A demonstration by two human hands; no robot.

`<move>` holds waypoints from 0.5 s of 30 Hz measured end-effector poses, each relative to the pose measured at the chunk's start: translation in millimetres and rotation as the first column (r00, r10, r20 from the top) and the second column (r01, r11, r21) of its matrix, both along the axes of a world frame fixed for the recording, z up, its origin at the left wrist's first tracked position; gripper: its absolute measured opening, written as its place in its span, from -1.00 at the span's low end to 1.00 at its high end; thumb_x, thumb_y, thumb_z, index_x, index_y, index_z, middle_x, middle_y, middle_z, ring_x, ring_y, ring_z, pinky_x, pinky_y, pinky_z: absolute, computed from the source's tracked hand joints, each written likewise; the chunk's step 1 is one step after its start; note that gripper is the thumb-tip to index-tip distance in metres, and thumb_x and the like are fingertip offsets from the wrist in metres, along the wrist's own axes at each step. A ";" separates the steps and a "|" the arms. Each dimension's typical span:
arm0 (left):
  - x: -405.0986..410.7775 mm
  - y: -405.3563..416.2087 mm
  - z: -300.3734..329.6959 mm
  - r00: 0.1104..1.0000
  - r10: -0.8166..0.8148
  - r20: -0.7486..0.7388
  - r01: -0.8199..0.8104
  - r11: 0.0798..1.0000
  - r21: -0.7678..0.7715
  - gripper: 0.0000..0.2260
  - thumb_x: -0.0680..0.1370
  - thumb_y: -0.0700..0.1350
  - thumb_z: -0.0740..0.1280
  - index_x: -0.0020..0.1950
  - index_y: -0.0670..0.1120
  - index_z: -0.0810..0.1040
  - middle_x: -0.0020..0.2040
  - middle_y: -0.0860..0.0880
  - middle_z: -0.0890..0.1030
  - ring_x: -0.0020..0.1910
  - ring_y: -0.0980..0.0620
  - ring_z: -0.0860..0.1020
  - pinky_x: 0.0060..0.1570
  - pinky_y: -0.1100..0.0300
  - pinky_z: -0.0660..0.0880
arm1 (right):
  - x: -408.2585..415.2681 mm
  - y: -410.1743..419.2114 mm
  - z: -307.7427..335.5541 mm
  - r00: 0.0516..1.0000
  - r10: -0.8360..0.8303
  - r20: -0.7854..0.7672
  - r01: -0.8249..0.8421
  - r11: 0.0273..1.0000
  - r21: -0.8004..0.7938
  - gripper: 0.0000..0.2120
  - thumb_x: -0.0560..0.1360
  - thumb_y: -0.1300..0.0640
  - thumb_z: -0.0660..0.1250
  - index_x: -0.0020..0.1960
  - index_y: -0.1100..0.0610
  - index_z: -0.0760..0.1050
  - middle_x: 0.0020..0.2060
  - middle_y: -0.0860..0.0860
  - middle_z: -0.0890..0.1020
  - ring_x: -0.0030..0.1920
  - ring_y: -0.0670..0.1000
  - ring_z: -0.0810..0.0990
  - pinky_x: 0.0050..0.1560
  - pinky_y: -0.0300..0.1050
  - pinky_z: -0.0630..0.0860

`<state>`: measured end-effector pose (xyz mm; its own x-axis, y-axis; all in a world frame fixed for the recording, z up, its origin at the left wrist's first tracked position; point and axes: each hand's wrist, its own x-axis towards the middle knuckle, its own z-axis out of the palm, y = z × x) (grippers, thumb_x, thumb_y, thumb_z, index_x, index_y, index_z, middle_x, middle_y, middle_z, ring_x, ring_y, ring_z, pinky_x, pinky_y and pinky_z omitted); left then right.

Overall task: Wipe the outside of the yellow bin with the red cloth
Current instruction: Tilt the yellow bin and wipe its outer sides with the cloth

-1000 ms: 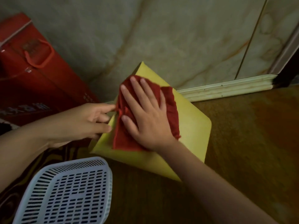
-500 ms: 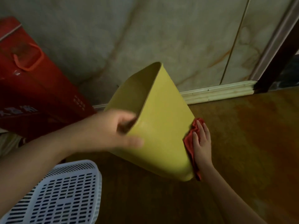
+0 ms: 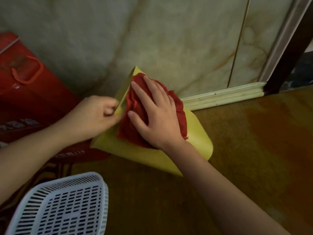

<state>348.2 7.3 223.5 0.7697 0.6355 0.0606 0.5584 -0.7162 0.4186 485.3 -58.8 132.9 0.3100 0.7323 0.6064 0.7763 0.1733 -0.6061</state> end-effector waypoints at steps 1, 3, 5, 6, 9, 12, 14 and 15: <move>8.6 6.4 2.4 0.998 0.046 0.041 -0.042 0.994 -0.097 -0.84 0.44 -0.27 0.32 -0.34 -0.12 0.49 -0.52 0.00 0.58 -0.49 0.25 0.42 -0.47 0.30 0.36 | -1.9 1.6 -3.2 0.994 -0.040 0.097 0.039 0.999 0.015 -0.42 0.45 -0.19 0.18 0.43 -0.11 0.19 0.48 0.03 0.23 0.47 0.05 0.14 0.32 0.24 0.19; 16.4 21.9 4.7 0.979 0.171 0.114 -0.126 0.936 -0.328 -0.86 0.47 -0.29 0.29 -0.24 -0.09 0.56 -0.48 0.09 0.64 -0.48 0.23 0.52 -0.44 0.38 0.45 | 8.7 -3.6 -27.3 0.969 -0.067 0.239 0.072 0.997 -0.013 -0.40 0.45 -0.23 0.21 0.44 -0.13 0.18 0.48 0.04 0.22 0.48 0.05 0.12 0.31 0.24 0.17; 8.9 37.1 4.7 0.950 0.292 0.113 -0.210 0.861 -0.463 -0.88 0.48 -0.27 0.27 -0.15 -0.10 0.57 -0.43 0.11 0.67 -0.41 0.21 0.60 -0.35 0.39 0.51 | 33.4 -15.3 -64.3 0.965 -0.080 0.250 0.105 0.990 -0.090 -0.40 0.44 -0.25 0.21 0.43 -0.15 0.19 0.48 0.05 0.22 0.48 0.05 0.10 0.32 0.27 0.15; 2.9 43.3 3.5 0.941 0.324 0.102 -0.235 0.838 -0.492 -0.88 0.49 -0.26 0.26 -0.12 -0.10 0.57 -0.41 0.11 0.68 -0.38 0.21 0.62 -0.34 0.39 0.51 | 46.2 -20.5 -81.3 0.973 -0.088 0.215 0.118 0.984 -0.132 -0.39 0.43 -0.26 0.21 0.43 -0.15 0.19 0.49 0.05 0.21 0.48 0.04 0.07 0.33 0.30 0.12; 2.3 54.5 2.8 0.920 0.372 0.127 -0.249 0.801 -0.544 -0.89 0.50 -0.23 0.25 -0.10 -0.09 0.56 -0.37 0.09 0.69 -0.36 0.23 0.63 -0.37 0.41 0.52 | 69.3 -18.8 -105.7 0.986 -0.116 0.118 0.136 0.974 -0.184 -0.41 0.44 -0.25 0.16 0.43 -0.15 0.18 0.49 0.04 0.17 0.49 0.01 0.00 0.36 0.32 0.03; 12.3 47.8 8.8 0.868 0.437 0.235 -0.243 0.789 -0.565 -0.87 0.52 -0.20 0.24 -0.13 -0.04 0.57 -0.33 0.10 0.69 -0.32 0.25 0.63 -0.34 0.40 0.53 | 81.7 0.6 -96.8 0.984 -0.175 0.022 0.176 0.970 -0.168 -0.46 0.47 -0.22 0.11 0.42 -0.12 0.22 0.49 0.04 0.20 0.48 0.06 0.08 0.38 0.27 0.05; 3.5 32.8 1.3 0.881 0.420 0.217 -0.237 0.790 -0.566 -0.85 0.51 -0.22 0.24 -0.08 -0.02 0.57 -0.30 0.08 0.70 -0.28 0.21 0.64 -0.33 0.34 0.56 | 87.3 7.4 -95.3 0.967 -0.243 -0.083 0.227 0.960 -0.166 -0.48 0.48 -0.19 0.09 0.41 -0.08 0.26 0.47 0.06 0.23 0.46 0.10 0.14 0.39 0.27 0.09; -2.3 21.5 -4.3 0.911 0.373 0.176 -0.225 0.808 -0.544 -0.83 0.51 -0.24 0.24 -0.05 0.00 0.56 -0.28 0.06 0.70 -0.27 0.18 0.65 -0.33 0.31 0.57 | 88.1 8.1 -97.4 0.952 -0.279 -0.127 0.256 0.952 -0.170 -0.49 0.49 -0.18 0.07 0.41 -0.06 0.27 0.47 0.06 0.24 0.46 0.10 0.14 0.40 0.27 0.09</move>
<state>345.9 28.8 219.2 0.5372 0.8280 -0.1608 0.5258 -0.1796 0.8314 573.3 -50.7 35.5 0.5844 0.6890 0.4286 0.6815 -0.1301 -0.7202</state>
